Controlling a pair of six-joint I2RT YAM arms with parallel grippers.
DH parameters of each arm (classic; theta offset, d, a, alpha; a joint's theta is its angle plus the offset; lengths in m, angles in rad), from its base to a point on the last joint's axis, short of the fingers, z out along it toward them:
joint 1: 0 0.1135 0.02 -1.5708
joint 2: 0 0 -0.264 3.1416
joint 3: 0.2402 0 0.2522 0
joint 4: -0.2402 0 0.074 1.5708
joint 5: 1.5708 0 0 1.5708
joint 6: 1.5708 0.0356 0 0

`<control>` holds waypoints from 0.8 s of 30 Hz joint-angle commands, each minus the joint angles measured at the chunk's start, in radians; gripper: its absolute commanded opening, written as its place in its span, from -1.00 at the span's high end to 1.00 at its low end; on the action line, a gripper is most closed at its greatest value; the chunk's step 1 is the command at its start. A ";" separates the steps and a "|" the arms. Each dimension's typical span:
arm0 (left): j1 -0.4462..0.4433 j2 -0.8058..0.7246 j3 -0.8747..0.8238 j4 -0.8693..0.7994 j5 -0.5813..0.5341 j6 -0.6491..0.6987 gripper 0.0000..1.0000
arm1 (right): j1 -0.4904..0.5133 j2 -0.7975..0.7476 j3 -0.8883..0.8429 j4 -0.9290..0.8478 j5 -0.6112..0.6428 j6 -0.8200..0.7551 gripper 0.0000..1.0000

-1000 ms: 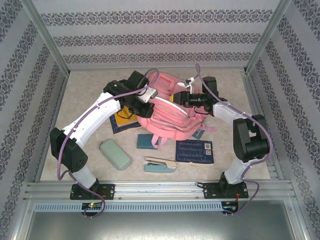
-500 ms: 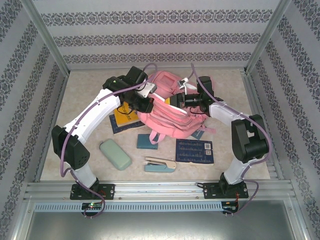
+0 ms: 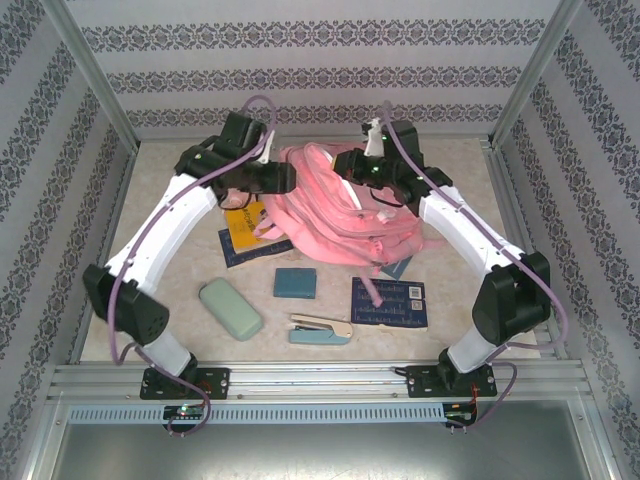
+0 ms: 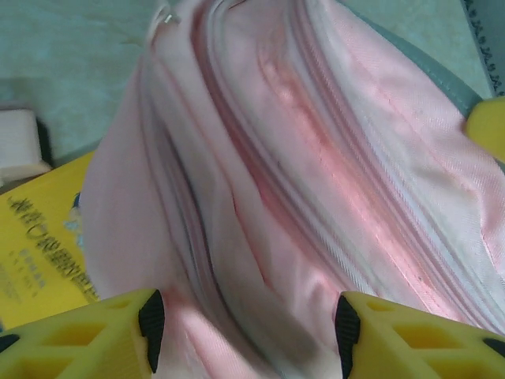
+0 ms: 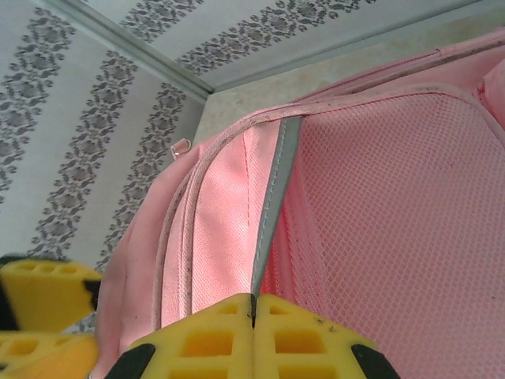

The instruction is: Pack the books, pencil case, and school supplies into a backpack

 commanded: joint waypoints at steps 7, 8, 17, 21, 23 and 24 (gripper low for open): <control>-0.001 -0.254 -0.308 0.105 -0.109 -0.053 -0.22 | 0.115 0.192 0.166 -0.070 0.229 0.078 1.00; -0.002 -0.262 -0.326 0.102 -0.096 -0.058 -0.22 | 0.127 0.218 0.173 -0.060 0.233 0.101 1.00; -0.003 -0.353 -0.447 0.100 0.012 -0.063 -0.20 | 0.169 0.335 0.297 -0.075 0.102 -0.078 -0.12; -0.006 -0.380 -0.487 0.095 0.077 -0.056 -0.17 | 0.119 0.313 0.297 -0.218 0.040 -0.296 -0.28; -0.012 -0.389 -0.509 0.099 0.091 -0.056 -0.16 | 0.093 0.286 0.271 -0.267 0.038 -0.377 -0.29; -0.015 -0.391 -0.521 0.101 0.098 -0.055 -0.15 | 0.071 0.265 0.245 -0.281 0.039 -0.397 -0.28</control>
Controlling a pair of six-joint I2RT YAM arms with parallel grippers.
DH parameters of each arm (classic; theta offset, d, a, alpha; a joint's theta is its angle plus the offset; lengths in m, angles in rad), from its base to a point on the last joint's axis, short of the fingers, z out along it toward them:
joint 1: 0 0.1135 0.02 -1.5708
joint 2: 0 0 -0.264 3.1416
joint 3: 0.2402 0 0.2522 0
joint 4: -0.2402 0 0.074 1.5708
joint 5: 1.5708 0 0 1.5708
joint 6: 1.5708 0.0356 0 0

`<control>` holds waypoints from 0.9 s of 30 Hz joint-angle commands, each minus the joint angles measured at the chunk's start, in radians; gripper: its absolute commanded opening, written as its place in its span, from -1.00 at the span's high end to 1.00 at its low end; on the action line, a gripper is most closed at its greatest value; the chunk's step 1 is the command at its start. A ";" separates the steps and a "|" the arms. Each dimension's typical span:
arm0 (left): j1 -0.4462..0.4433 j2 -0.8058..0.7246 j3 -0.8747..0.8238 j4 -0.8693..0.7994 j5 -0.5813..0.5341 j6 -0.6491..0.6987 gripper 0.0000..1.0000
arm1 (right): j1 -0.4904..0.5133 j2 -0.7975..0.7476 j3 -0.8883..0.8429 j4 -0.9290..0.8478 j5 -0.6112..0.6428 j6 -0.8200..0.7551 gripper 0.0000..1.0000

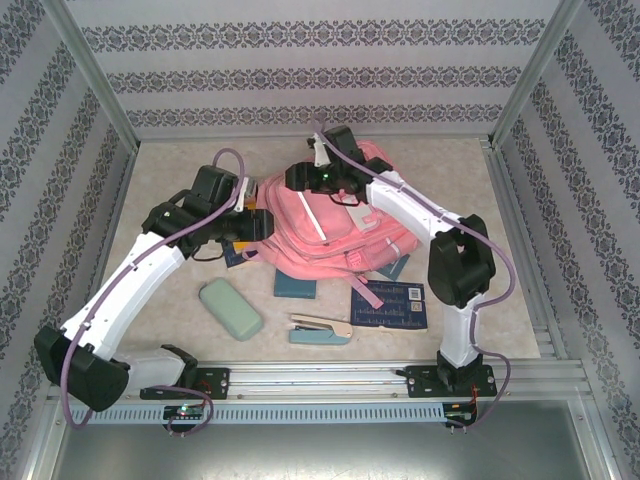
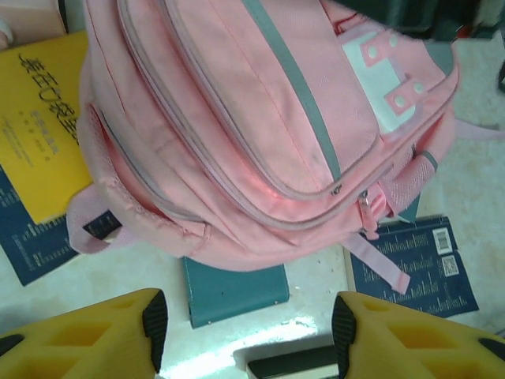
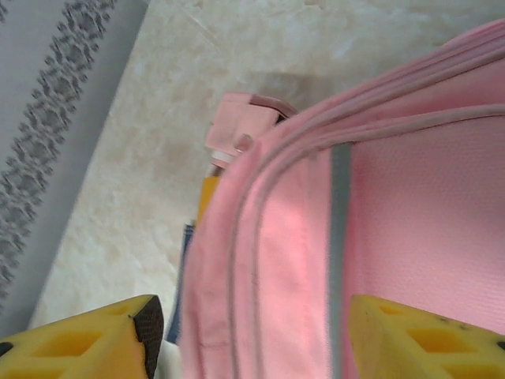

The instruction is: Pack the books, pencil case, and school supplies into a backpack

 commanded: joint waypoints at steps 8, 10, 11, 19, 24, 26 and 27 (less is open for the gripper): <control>-0.017 -0.021 -0.085 0.050 0.098 -0.008 -0.13 | -0.185 -0.138 -0.220 -0.165 -0.080 -0.184 -0.13; -0.017 -0.013 -0.090 0.045 0.095 0.000 -0.12 | -0.173 -0.150 -0.260 -0.124 -0.156 -0.181 -0.09; -0.017 -0.008 -0.093 0.043 0.097 0.000 -0.12 | -0.156 -0.151 -0.267 -0.116 -0.180 -0.191 -0.08; -0.017 -0.026 -0.129 0.059 0.096 -0.019 -0.12 | -0.048 -0.085 -0.247 -0.119 -0.287 -0.278 -0.04; -0.017 -0.030 -0.139 0.056 0.100 -0.020 -0.11 | -0.019 -0.032 -0.215 -0.124 -0.312 -0.285 -0.04; -0.016 -0.033 -0.143 0.058 0.101 -0.021 -0.11 | -0.014 -0.018 -0.212 -0.121 -0.322 -0.286 -0.01; -0.016 -0.034 -0.144 0.056 0.100 -0.022 -0.11 | -0.013 -0.013 -0.212 -0.119 -0.326 -0.285 0.01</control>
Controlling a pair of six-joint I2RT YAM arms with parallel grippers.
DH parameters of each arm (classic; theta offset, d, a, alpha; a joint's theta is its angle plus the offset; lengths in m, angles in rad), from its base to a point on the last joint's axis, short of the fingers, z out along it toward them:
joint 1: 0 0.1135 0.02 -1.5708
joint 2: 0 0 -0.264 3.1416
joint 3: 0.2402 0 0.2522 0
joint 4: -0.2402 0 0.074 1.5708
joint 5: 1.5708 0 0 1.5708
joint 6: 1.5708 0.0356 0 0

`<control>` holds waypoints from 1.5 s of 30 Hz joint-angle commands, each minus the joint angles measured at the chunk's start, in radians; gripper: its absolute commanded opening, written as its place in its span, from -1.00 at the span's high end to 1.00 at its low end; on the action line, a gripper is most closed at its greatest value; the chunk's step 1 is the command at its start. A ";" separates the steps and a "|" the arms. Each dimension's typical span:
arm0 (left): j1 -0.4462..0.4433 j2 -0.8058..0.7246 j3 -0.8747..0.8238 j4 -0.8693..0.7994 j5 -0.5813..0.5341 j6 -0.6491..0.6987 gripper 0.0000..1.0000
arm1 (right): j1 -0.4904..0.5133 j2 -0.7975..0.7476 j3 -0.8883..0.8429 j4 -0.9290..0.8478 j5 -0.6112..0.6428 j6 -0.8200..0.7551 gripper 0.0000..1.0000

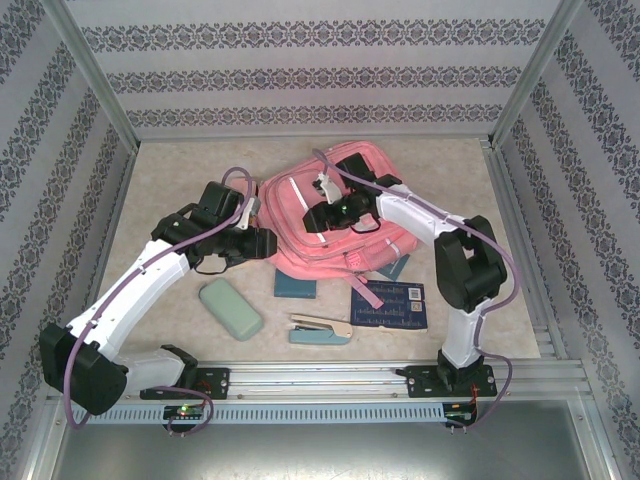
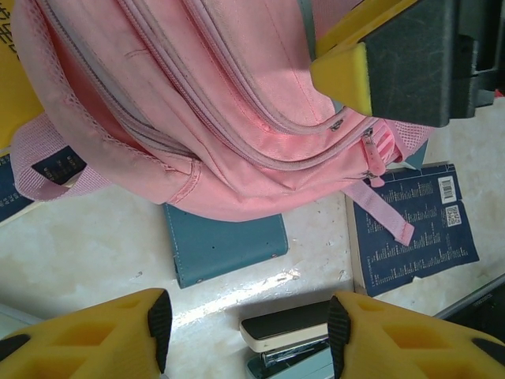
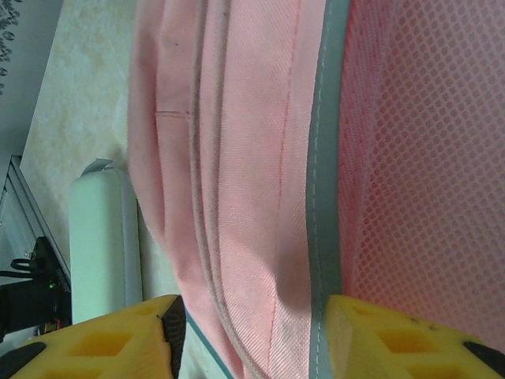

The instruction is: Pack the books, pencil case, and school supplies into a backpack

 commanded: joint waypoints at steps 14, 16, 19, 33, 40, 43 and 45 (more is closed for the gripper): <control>-0.011 -0.017 -0.035 0.027 -0.009 -0.001 -0.11 | -0.026 -0.072 -0.082 0.154 0.060 0.031 0.01; -0.012 -0.009 -0.034 0.027 -0.006 0.001 -0.11 | -0.021 -0.055 -0.067 0.137 0.045 0.024 0.00; -0.011 -0.003 -0.034 0.031 -0.005 0.004 -0.11 | -0.003 -0.030 -0.047 0.122 0.046 0.016 -0.02; -0.011 0.002 -0.051 0.041 0.005 0.010 -0.11 | 0.039 0.035 -0.017 0.037 -0.034 -0.024 0.10; -0.012 -0.003 -0.054 0.041 0.006 0.011 -0.11 | 0.041 0.099 -0.004 0.006 0.016 -0.035 0.24; -0.011 -0.008 -0.059 0.045 0.004 0.011 -0.11 | 0.046 0.108 0.004 0.011 0.011 -0.026 0.43; -0.011 -0.004 -0.059 0.046 0.004 0.011 -0.11 | 0.049 0.098 0.009 0.020 0.011 -0.013 0.64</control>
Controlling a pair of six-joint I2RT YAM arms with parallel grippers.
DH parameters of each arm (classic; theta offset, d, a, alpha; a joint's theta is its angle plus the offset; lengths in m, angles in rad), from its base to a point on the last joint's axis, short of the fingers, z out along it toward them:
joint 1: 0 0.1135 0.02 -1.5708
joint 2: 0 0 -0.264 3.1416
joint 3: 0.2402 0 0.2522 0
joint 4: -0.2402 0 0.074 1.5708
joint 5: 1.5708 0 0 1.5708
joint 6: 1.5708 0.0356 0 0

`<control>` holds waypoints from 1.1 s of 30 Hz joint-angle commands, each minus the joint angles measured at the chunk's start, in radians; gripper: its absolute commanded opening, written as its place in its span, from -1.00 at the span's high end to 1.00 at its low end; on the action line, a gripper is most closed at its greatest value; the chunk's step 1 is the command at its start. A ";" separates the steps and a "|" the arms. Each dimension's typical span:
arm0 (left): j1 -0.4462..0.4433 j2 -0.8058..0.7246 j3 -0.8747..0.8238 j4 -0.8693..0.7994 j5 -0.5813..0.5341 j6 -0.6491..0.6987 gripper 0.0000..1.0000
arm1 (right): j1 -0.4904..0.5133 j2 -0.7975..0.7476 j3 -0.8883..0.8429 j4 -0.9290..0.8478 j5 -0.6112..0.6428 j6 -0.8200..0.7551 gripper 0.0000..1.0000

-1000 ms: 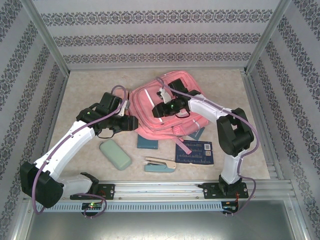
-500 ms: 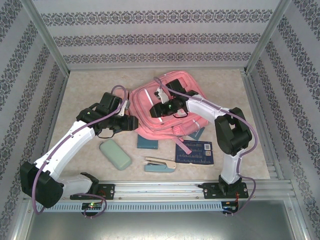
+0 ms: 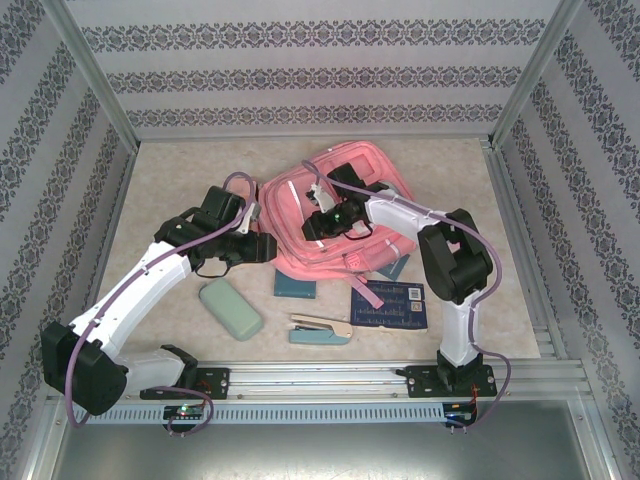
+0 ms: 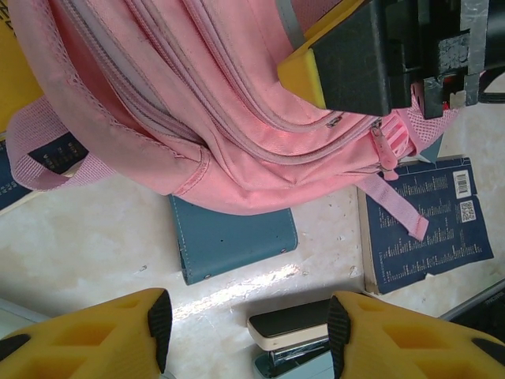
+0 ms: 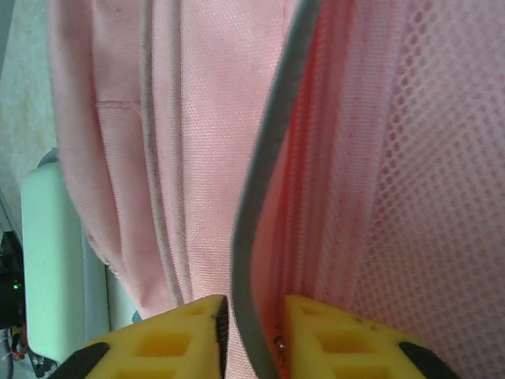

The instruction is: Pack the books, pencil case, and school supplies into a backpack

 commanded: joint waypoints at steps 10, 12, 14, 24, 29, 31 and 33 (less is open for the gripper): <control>-0.079 0.020 0.048 0.051 -0.015 0.044 -0.13 | -0.035 -0.136 0.083 0.105 0.025 0.327 1.00; -0.123 0.037 0.059 0.061 -0.055 0.038 -0.12 | -0.043 -0.144 0.124 0.086 0.060 0.406 1.00; -0.166 0.056 0.067 0.069 -0.106 0.033 -0.11 | -0.046 -0.154 0.147 0.087 0.076 0.469 1.00; -0.295 0.111 -0.036 0.295 -0.236 -0.091 -0.03 | -0.081 -0.185 0.147 0.215 0.120 0.808 1.00; -0.351 0.191 -0.045 0.409 -0.267 -0.103 0.01 | -0.081 -0.178 0.123 0.278 0.145 0.915 1.00; -0.383 0.233 -0.036 0.433 -0.300 -0.079 0.02 | -0.084 -0.169 0.111 0.305 0.145 0.965 1.00; -0.408 0.261 -0.037 0.456 -0.339 -0.055 0.02 | -0.086 -0.156 0.109 0.322 0.134 0.993 1.00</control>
